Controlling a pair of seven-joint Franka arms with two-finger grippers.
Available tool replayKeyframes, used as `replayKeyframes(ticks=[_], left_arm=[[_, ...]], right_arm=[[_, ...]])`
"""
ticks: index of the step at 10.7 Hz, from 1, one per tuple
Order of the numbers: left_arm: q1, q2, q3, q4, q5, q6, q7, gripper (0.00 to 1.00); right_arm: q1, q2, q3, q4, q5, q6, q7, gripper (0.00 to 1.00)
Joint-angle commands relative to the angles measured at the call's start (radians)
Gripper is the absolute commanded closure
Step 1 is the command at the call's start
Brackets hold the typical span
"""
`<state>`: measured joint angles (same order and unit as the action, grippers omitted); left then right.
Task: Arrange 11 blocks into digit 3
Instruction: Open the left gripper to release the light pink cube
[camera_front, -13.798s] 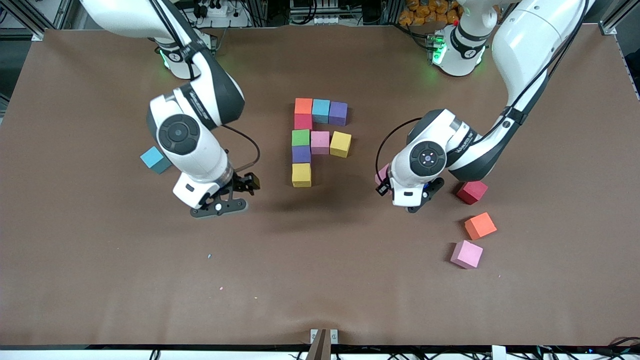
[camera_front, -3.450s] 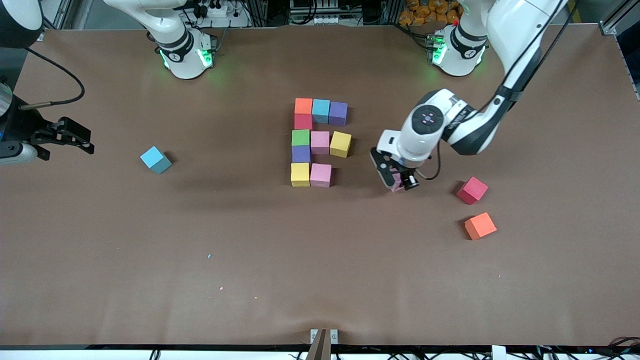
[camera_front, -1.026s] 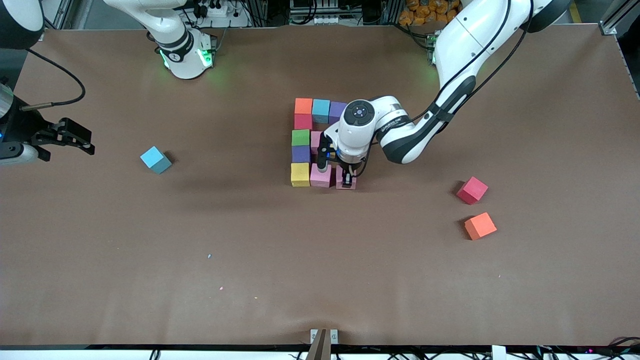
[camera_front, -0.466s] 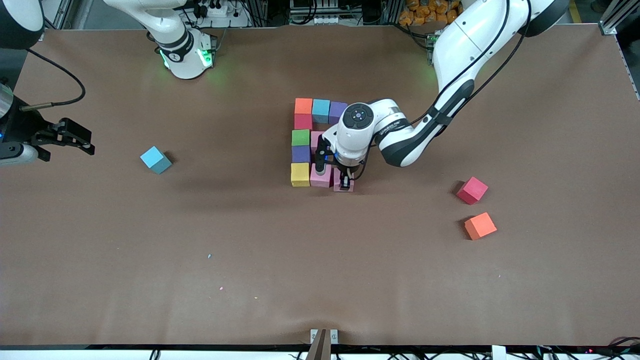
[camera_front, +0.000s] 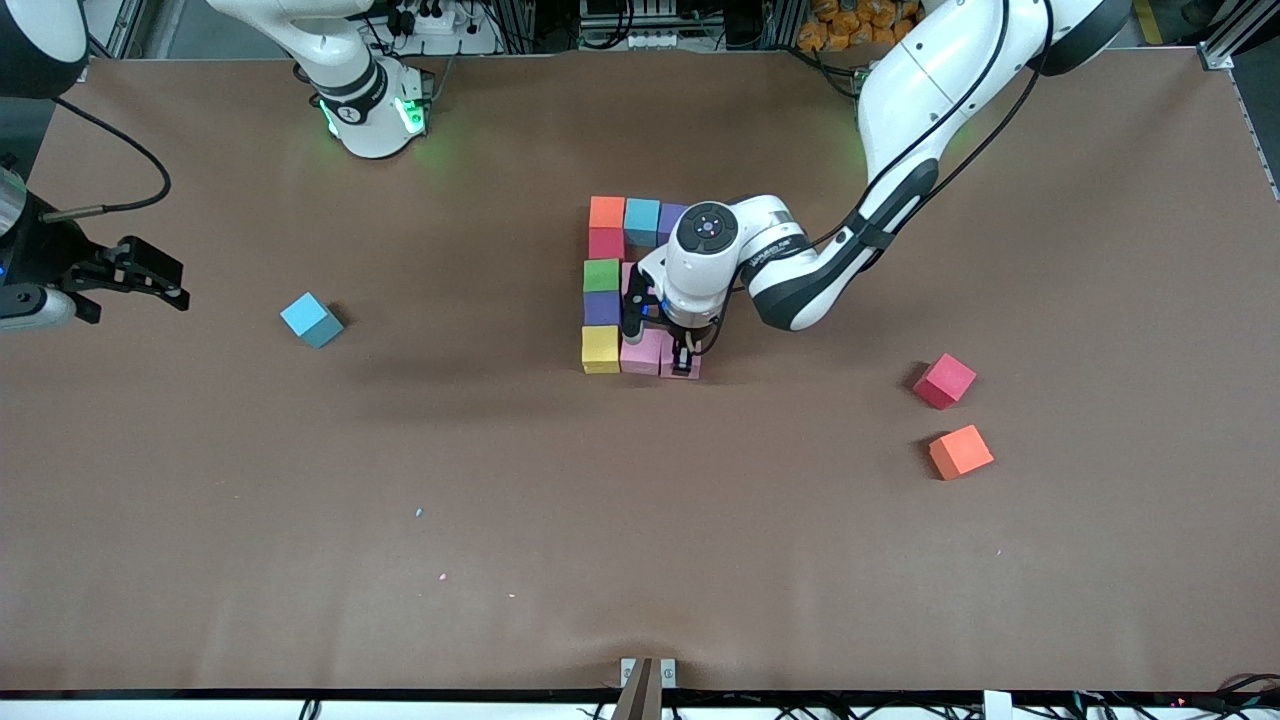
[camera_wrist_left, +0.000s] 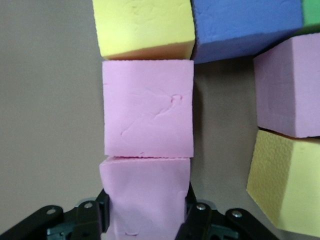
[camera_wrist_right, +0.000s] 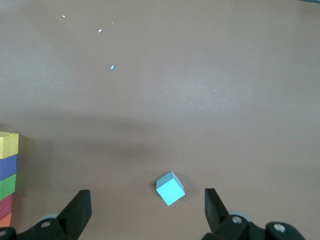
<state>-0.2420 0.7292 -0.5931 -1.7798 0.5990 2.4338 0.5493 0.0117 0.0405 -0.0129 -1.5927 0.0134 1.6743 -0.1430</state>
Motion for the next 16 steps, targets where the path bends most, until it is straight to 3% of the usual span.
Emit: replayKeyframes(ticks=[1,2,3,4,8,9,10,16], left_arm=[[-0.01,0.015,0.009,0.023,0.028,-0.001,0.017,1.0],[-0.01,0.019,0.009,0.029,0.028,-0.001,0.024,1.0],[-0.01,0.021,0.009,0.03,0.025,-0.001,0.02,0.94],[-0.01,0.025,0.009,0.033,0.022,-0.001,0.008,0.73],[-0.036,0.027,0.01,0.04,0.012,-0.001,-0.02,0.65],[-0.036,0.029,0.01,0.04,0.012,-0.001,-0.028,0.41],[-0.034,0.029,0.012,0.04,0.008,-0.001,-0.034,0.0],[-0.014,-0.02,0.006,0.04,-0.002,-0.041,-0.034,0.0]], right_arm=[[-0.004,-0.004,0.005,-0.001,0.004,-0.002,0.005,0.0],[-0.004,-0.004,0.005,-0.001,0.004,-0.004,0.005,0.0],[-0.004,-0.007,0.005,0.0,0.004,-0.004,0.005,0.0],[-0.004,-0.008,0.005,0.0,0.004,-0.005,0.005,0.0],[-0.002,-0.01,0.007,0.0,0.004,-0.005,0.005,0.0],[-0.002,-0.008,0.007,0.0,0.004,-0.002,0.005,0.0],[-0.002,-0.007,0.007,-0.001,0.004,-0.001,0.005,0.0],[-0.002,-0.005,0.007,-0.001,0.004,0.001,0.005,0.0]])
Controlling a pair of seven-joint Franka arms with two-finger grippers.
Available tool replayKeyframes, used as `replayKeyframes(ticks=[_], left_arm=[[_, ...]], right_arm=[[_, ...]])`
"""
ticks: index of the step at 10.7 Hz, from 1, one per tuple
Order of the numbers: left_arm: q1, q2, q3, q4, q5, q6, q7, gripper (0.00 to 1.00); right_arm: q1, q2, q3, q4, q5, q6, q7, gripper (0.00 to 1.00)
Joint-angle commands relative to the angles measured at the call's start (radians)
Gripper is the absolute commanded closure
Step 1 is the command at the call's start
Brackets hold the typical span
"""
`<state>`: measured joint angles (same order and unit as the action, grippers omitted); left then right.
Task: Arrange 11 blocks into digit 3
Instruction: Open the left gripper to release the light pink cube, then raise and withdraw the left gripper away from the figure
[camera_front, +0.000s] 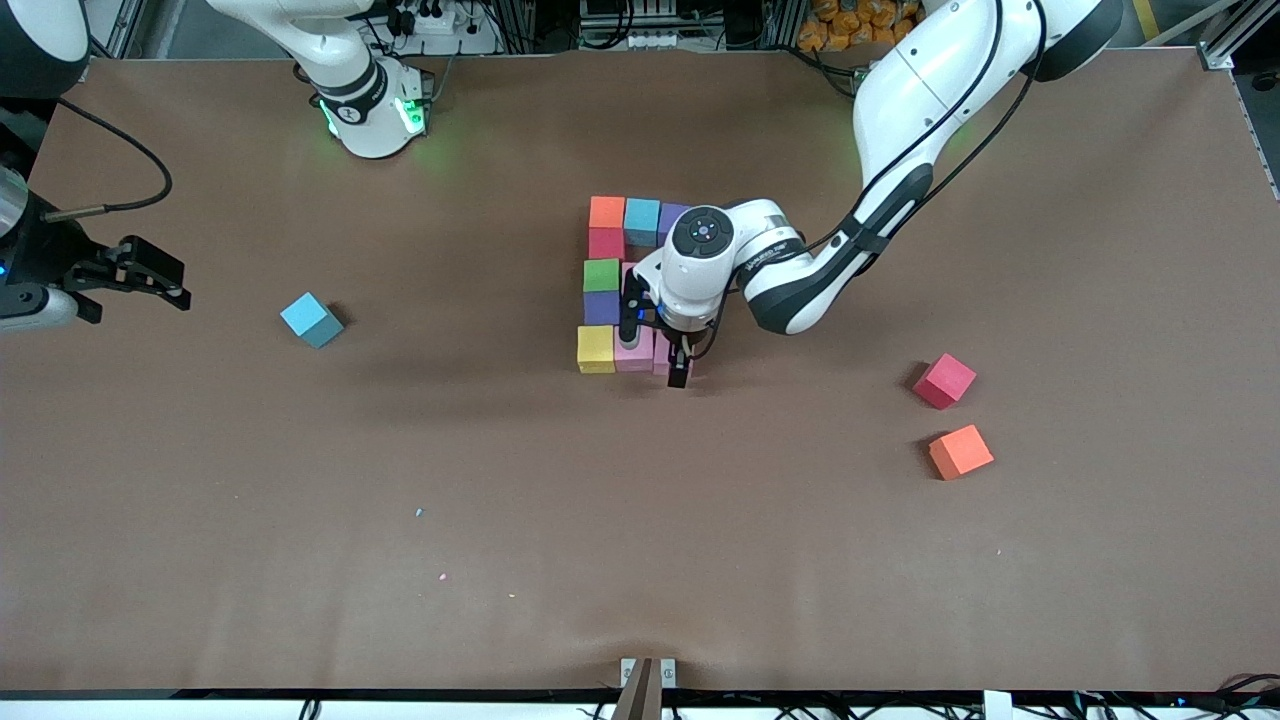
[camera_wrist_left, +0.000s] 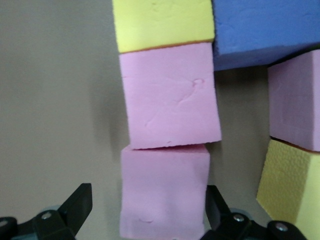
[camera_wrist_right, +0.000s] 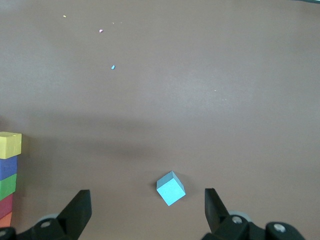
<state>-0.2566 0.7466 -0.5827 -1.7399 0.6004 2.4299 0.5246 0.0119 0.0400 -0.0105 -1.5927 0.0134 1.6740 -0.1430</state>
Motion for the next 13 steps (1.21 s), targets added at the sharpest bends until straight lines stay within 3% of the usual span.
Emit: replayKeyframes(ticks=[1,4,7,13], left_arm=[[0.0,-0.071,-0.006,0.003,-0.06,-0.082,-0.011,0.0],[0.037,-0.174,-0.006,0.055,-0.235,-0.251,-0.005,0.0],[0.066,-0.181,0.0,0.238,-0.309,-0.457,-0.021,0.0],[0.269,-0.25,-0.005,0.396,-0.418,-0.687,-0.113,0.0]], right_arm=[[-0.003,-0.005,0.004,-0.001,0.003,0.001,0.005,0.0],[-0.003,-0.005,0.003,-0.001,0.003,0.001,0.005,0.0],[-0.003,-0.005,0.004,-0.001,0.003,0.001,0.005,0.0],[-0.001,-0.003,0.004,-0.001,0.003,0.001,0.005,0.0]])
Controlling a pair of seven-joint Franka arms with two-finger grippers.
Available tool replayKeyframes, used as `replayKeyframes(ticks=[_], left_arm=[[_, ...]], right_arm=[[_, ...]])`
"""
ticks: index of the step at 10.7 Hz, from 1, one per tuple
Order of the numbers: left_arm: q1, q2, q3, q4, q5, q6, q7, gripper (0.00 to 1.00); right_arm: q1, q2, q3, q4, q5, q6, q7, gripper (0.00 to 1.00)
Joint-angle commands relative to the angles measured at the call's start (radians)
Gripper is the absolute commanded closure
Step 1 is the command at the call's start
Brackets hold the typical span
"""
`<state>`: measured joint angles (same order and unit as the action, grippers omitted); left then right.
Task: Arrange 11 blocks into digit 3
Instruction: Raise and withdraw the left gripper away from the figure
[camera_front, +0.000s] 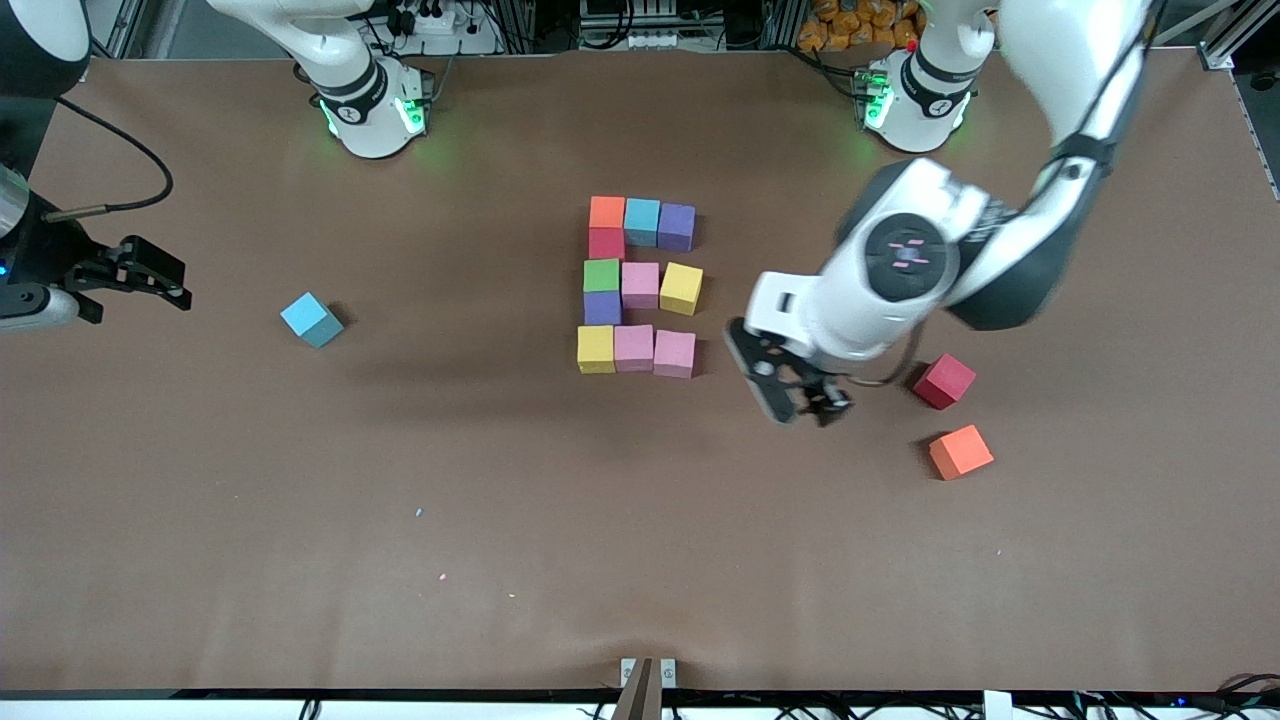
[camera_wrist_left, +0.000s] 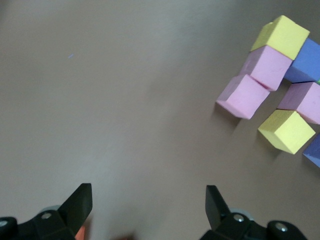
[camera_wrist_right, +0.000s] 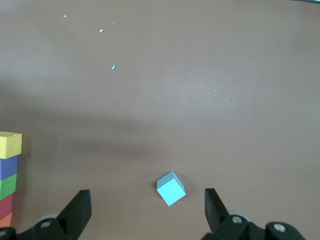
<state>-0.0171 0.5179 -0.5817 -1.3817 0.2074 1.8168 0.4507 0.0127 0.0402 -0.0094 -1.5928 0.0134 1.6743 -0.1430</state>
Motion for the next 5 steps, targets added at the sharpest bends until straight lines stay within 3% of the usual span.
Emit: replayKeyframes(ticks=[1,5], left_arm=[[0.052,-0.045,-0.003,0.053,-0.028,-0.102,-0.078,0.0],[0.133,-0.157,-0.003,0.052,-0.034,-0.169,-0.281,0.0]], right_arm=[[-0.002,-0.003,0.003,-0.001,0.003,0.002,0.005,0.0],[-0.002,-0.002,0.003,-0.001,0.003,0.004,0.005,0.0]])
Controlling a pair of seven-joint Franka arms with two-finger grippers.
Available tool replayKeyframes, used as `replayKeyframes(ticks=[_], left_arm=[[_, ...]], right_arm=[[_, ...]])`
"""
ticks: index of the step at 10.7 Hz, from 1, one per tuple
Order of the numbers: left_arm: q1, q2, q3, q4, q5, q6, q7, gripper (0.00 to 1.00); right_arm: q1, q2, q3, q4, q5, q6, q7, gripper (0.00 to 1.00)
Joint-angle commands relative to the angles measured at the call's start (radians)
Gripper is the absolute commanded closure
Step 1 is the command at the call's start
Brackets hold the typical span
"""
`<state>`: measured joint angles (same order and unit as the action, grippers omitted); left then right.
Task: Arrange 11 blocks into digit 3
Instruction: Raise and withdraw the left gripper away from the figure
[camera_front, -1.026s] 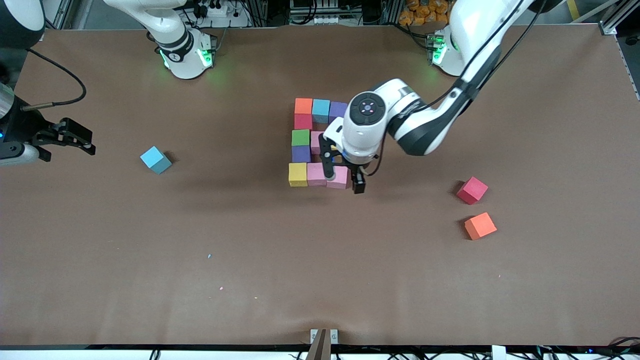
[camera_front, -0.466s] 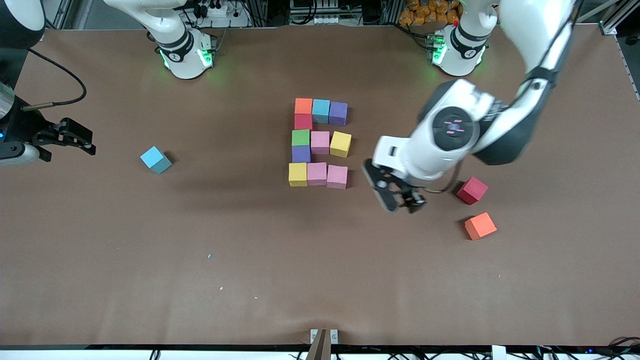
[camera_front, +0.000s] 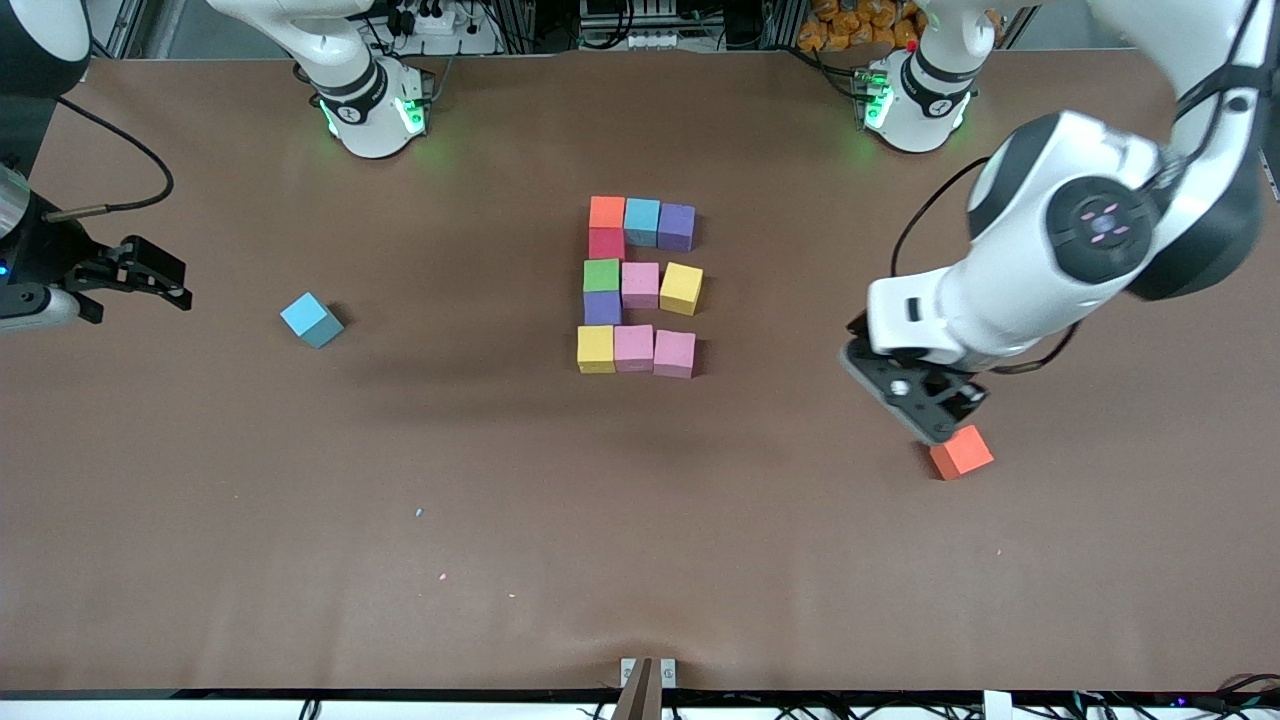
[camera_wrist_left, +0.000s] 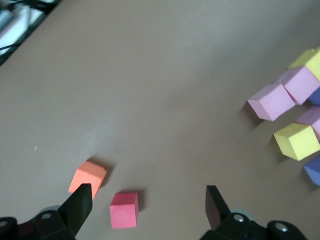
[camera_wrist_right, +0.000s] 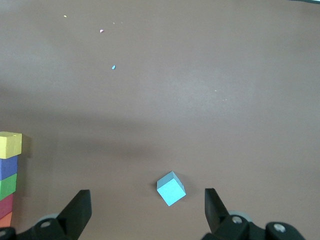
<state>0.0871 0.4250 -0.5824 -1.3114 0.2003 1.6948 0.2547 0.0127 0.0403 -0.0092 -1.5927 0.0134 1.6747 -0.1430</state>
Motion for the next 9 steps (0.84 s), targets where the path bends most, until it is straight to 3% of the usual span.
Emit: replayKeyframes(ticks=[1,5,9], left_arm=[[0.043,-0.072,-0.007,-0.017,-0.032,-0.062,-0.115,0.0],[0.189,-0.155,-0.002,-0.022,-0.18,-0.07,-0.192,0.0],[0.281,-0.201,-0.004,-0.025,-0.188,-0.162,-0.216,0.0]], right_arm=[[-0.003,-0.002,0.003,-0.001,0.003,0.004,0.005,0.0],[-0.004,-0.002,0.003,-0.001,0.003,0.004,0.005,0.0],[-0.004,-0.002,0.003,-0.001,0.003,0.004,0.005,0.0]])
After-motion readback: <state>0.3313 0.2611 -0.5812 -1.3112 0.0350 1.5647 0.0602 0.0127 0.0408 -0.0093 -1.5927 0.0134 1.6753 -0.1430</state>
